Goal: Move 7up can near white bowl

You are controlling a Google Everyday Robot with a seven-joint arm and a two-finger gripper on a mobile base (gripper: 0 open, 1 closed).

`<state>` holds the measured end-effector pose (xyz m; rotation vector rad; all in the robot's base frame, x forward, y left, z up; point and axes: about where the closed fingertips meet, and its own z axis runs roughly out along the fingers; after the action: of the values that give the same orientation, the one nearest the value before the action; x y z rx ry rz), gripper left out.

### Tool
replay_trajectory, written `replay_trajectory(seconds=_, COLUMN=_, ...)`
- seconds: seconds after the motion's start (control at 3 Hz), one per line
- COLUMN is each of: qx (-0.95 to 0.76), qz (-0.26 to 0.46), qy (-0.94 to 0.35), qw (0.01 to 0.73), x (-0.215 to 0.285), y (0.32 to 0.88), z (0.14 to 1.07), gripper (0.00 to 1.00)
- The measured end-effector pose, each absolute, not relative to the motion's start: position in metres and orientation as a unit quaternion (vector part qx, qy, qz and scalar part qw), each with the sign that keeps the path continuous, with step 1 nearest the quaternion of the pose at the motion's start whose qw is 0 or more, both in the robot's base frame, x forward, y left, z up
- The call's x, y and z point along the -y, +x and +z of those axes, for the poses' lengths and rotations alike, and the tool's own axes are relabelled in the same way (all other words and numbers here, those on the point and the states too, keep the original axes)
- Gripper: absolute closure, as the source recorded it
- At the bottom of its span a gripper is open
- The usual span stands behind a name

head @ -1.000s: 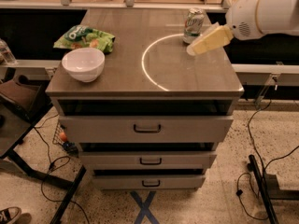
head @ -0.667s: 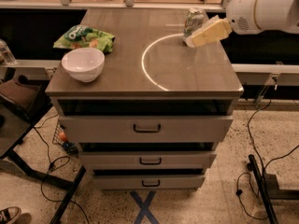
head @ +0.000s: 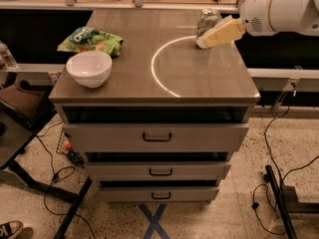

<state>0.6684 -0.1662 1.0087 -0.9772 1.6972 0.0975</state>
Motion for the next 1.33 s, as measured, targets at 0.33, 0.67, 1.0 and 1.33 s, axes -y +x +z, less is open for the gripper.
replay_trajectory(seconds=0.33, qx=-0.717, qz=0.068, qy=-0.36, qw=0.593, x=0.18, y=0.722, z=0.997, gripper=0.0)
replay_trajectory(seconds=0.67, qx=-0.709, qz=0.077, qy=-0.334, qw=0.616, x=0.189, y=0.765, z=0.995, gripper=0.0)
replay_trajectory(seconds=1.0, qx=-0.695, qz=0.091, qy=-0.308, qw=0.644, x=0.199, y=0.801, z=0.992, gripper=0.0)
replay_trajectory(seconds=1.33, qx=-0.687, qz=0.119, qy=-0.284, qw=0.658, x=0.199, y=0.826, z=0.985, gripper=0.0)
